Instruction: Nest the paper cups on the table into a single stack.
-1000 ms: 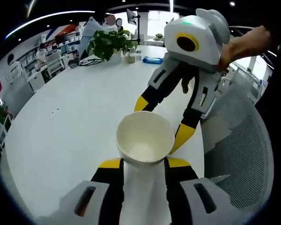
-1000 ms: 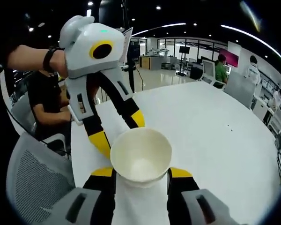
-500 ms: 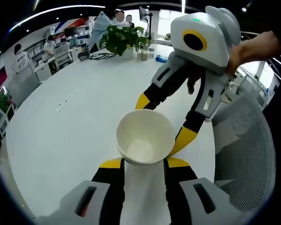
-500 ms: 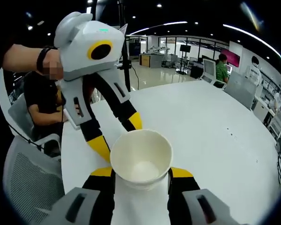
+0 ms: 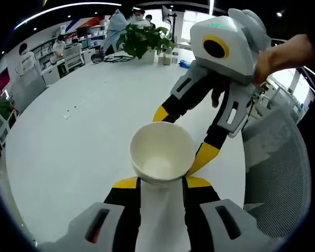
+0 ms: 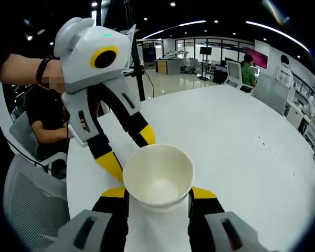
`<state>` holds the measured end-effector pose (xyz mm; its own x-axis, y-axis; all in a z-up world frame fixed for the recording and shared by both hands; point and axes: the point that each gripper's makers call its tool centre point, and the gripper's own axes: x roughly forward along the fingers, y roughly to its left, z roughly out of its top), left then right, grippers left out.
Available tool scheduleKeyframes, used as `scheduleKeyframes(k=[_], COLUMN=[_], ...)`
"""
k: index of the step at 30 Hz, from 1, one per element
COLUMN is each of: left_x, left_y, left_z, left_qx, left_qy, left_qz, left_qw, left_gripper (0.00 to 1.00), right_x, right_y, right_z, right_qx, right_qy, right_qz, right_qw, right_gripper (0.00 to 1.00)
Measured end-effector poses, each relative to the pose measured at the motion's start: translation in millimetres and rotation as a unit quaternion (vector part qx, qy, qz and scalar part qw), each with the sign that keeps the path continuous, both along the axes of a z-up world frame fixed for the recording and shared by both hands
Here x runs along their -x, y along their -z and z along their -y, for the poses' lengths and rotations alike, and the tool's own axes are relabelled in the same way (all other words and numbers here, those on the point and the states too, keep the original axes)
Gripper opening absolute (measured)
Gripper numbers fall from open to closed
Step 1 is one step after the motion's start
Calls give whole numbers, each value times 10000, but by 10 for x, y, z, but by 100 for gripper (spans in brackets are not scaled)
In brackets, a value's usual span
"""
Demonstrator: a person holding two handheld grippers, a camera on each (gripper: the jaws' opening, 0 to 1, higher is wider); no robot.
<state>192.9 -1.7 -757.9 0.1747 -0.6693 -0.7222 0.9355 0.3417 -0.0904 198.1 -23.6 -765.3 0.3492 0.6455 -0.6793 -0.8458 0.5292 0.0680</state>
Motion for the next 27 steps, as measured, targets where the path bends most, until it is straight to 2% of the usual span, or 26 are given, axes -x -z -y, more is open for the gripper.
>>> scheduleKeyframes(k=[5, 6, 9, 13, 15, 24, 27], left_x=[-13, -13, -11, -17, -15, 31, 69], left_y=[14, 16, 21, 17, 15, -56, -20], left_z=[-13, -17, -41, -92, -120, -321, -445], left_qx=[6, -1, -39, -9, 0, 216, 301], left_qy=[-5, -4, -20, -92, -159, -672, -887], left_qz=[-64, -68, -45, -13, 4, 12, -8], left_qw=[10000, 10000, 10000, 10000, 9999, 9975, 9956], left_gripper=[32, 33, 35, 37, 38, 41, 43], right_x=[8, 18, 17, 61, 7, 109, 116], right_y=[53, 14, 69, 32, 19, -28, -111], right_z=[-8, 13, 71, 155, 218, 467, 592], right_qx=[68, 72, 84, -34, -111, -160, -347], right_qy=[-127, -127, -20, 167, 296, 597, 892], right_qz=[41, 52, 8, -40, -41, -29, -49], right_qw=[9999, 9999, 10000, 9998, 9995, 9981, 9954], right_gripper=[46, 47, 49, 50, 50, 53, 56])
